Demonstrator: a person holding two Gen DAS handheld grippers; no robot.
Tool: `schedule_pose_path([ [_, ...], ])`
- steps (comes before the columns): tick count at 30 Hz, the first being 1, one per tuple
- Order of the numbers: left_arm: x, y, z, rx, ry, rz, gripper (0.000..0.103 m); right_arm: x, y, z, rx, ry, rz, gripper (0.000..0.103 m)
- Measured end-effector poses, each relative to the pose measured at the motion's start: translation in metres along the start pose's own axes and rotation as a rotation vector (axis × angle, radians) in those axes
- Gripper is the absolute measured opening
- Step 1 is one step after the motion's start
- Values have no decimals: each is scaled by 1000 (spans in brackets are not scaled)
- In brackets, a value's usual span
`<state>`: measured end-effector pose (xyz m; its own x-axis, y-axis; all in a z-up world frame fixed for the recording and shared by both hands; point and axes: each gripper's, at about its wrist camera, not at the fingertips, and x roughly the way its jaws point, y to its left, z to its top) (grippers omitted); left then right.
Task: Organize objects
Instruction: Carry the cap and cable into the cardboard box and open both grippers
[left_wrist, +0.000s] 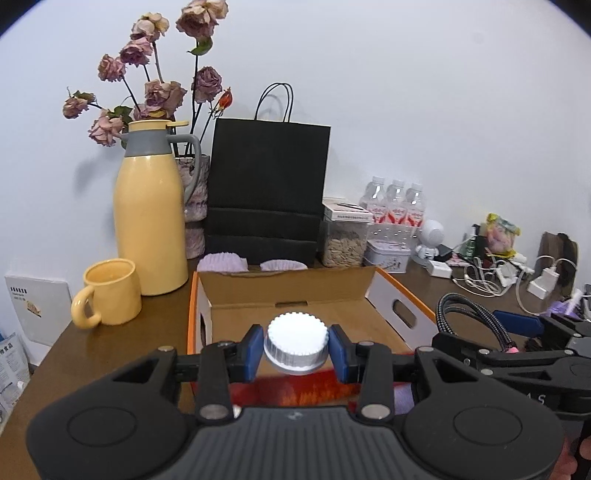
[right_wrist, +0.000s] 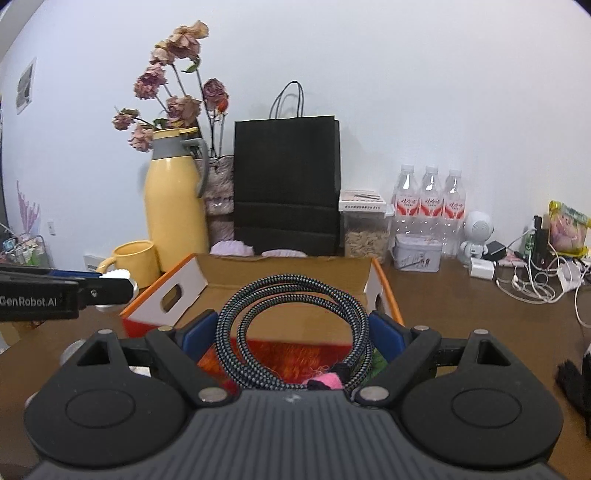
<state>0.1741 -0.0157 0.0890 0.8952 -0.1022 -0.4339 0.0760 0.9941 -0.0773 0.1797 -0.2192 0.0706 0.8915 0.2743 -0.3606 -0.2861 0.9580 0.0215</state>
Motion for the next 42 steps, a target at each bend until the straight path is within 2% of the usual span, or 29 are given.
schedule_pose_path([
  [14, 110, -2, 39, 9, 124, 69, 37, 102, -20, 28, -20, 113, -18, 89],
  [20, 151, 7, 39, -5, 185, 87, 37, 146, -26, 24, -21, 191, -7, 89],
  [26, 179, 17, 32, -20, 235, 111, 38, 173, -27, 16, -11, 268, 10, 90],
  [27, 182, 18, 31, -21, 247, 121, 42, 176, -28, 15, -3, 283, 20, 92],
  [28, 185, 19, 31, -26, 258, 130, 63, 178, -29, 14, 1, 289, 21, 100],
  [29, 187, 20, 31, -33, 267, 142, 92, 178, -29, 14, 2, 292, 16, 103],
  [30, 188, 21, 30, -39, 265, 152, 101, 177, -30, 14, 0, 287, 16, 103],
  [33, 183, 23, 29, -45, 208, 153, 102, 174, -31, 15, 4, 276, 21, 103],
  [42, 171, 17, 31, -36, 189, 152, 102, 162, -31, 17, 1, 255, 13, 103],
])
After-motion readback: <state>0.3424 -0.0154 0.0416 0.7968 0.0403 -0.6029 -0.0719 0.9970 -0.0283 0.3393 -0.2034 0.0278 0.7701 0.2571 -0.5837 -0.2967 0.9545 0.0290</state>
